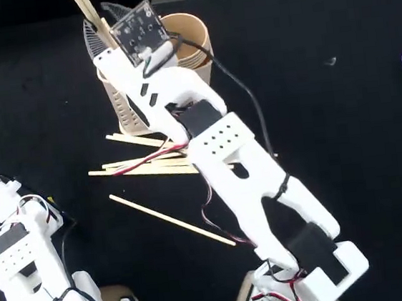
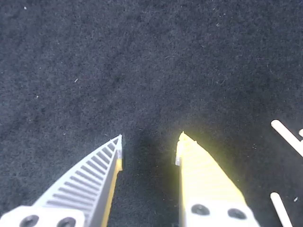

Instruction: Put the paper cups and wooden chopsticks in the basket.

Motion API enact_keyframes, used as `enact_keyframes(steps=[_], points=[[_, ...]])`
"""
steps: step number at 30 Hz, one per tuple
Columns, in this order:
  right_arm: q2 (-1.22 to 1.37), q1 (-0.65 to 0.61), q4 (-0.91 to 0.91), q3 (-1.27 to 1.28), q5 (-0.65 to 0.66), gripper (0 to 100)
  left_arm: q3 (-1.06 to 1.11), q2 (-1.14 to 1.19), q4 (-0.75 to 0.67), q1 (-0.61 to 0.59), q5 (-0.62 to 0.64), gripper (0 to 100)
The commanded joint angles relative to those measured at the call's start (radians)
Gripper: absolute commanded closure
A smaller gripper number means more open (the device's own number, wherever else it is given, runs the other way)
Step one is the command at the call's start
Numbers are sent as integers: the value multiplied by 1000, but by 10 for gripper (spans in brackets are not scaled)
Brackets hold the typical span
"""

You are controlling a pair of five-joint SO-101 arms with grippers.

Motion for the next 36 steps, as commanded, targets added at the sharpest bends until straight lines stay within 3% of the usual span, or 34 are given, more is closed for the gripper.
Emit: enact_keyframes(steps=[1, 8, 15, 20, 24, 27, 28, 31, 36], points=[[-15, 20, 91, -99, -8, 842, -59, -14, -14, 15, 3, 808], [-154, 15, 252, -131, -8, 849, -59, -14, -14, 15, 3, 808], [-487, 48, 783, -12, -2, 850, -59, -9, -14, 15, 3, 808], [-722, 153, 996, 223, 0, 850, -65, -9, -14, 16, -31, 808], [-914, 377, 1010, 513, 0, 865, -58, -8, -5, 91, -137, 808], [-1036, 534, 925, 779, 0, 991, -68, -9, 26, 186, -230, 808], [-1070, 577, 885, 866, 0, 984, -77, -12, 41, 222, -264, 808], [-1155, 664, 772, 1101, 0, 959, -117, -8, 98, 309, -354, 808], [-1270, 750, 618, 1342, -8, 956, -225, -8, 178, 418, -390, 808]])
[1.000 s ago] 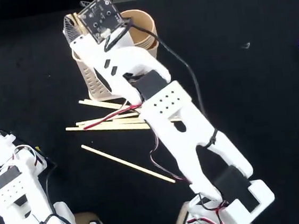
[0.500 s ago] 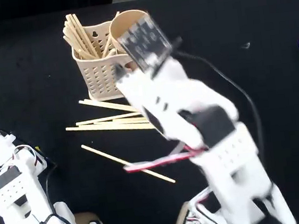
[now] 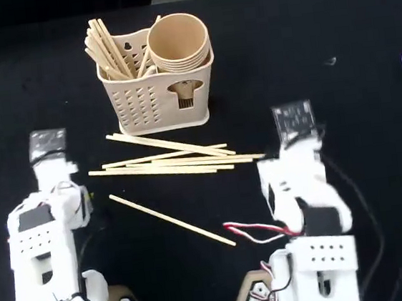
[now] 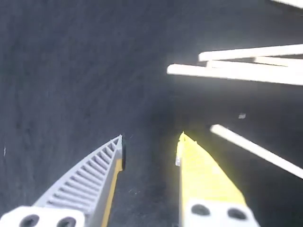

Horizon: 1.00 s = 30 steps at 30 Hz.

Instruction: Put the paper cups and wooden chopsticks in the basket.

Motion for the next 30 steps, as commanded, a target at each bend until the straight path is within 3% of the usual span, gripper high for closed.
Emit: enact_keyframes(steps=[1, 11, 16, 20, 27, 30], points=[[-93, 77, -87, 87, -8, 956, -133, -8, 60, 91, -18, 808], [-323, 144, -83, 208, -71, 956, -265, -8, 101, 476, 34, 807], [-423, 186, -83, 252, -72, 956, -243, -6, -12, 578, 132, 747], [-473, 189, -75, 274, -72, 956, -176, -6, -163, 630, 236, 712], [-550, 184, 15, 271, -72, 956, 58, -5, -683, 667, 377, 712], [-556, 184, 20, 271, -72, 956, 97, -5, -733, 697, 382, 712]])
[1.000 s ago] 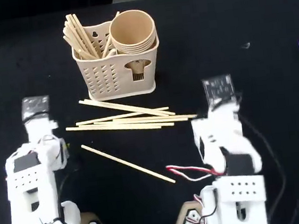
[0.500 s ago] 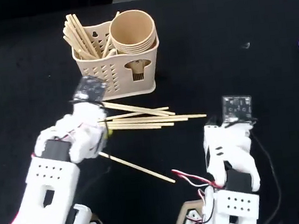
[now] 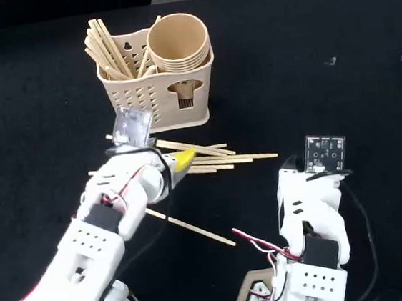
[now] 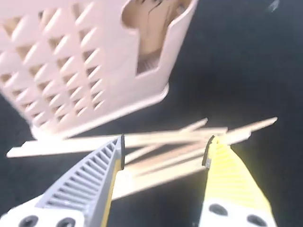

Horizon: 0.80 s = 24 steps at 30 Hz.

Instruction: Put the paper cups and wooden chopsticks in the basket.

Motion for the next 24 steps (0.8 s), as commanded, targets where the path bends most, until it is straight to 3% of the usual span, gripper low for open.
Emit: enact_keyframes(steps=[1, 9, 18, 24], points=[[-68, 12, 6, -4, -8, 956, 15, -2, -84, 41, 20, 712], [-68, 11, 6, -4, -8, 956, -62, 199, -86, 61, 2, 712], [-70, 11, 6, -4, -8, 956, -289, 499, 112, 189, -199, 712], [-74, 15, 6, -4, -8, 956, -426, 603, 150, 194, -439, 713]])
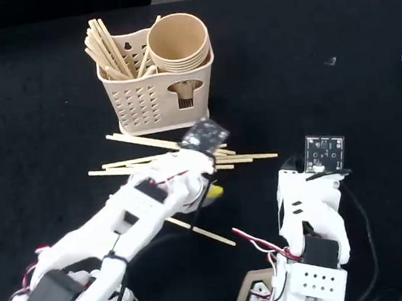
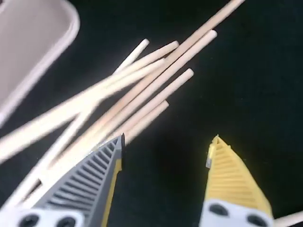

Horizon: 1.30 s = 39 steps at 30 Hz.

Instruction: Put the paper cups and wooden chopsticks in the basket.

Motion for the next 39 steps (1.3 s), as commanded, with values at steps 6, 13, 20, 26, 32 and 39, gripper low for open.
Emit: enact_keyframes(steps=[6, 13, 20, 26, 32, 39], points=[[-76, 15, 5, -4, -8, 956, -214, 172, 11, 7, -255, 713], [-76, 15, 3, -4, -8, 956, -371, 347, 12, -38, -417, 764], [-76, 15, 0, -4, -8, 956, -478, 434, 17, -73, -423, 763], [-76, 11, 0, -4, -8, 956, -644, 500, 304, -71, -474, 707], [-76, 11, 5, -4, -8, 956, -831, 641, 499, -79, -482, 704], [-76, 11, 5, -4, -8, 956, -940, 776, 526, -84, -516, 707]])
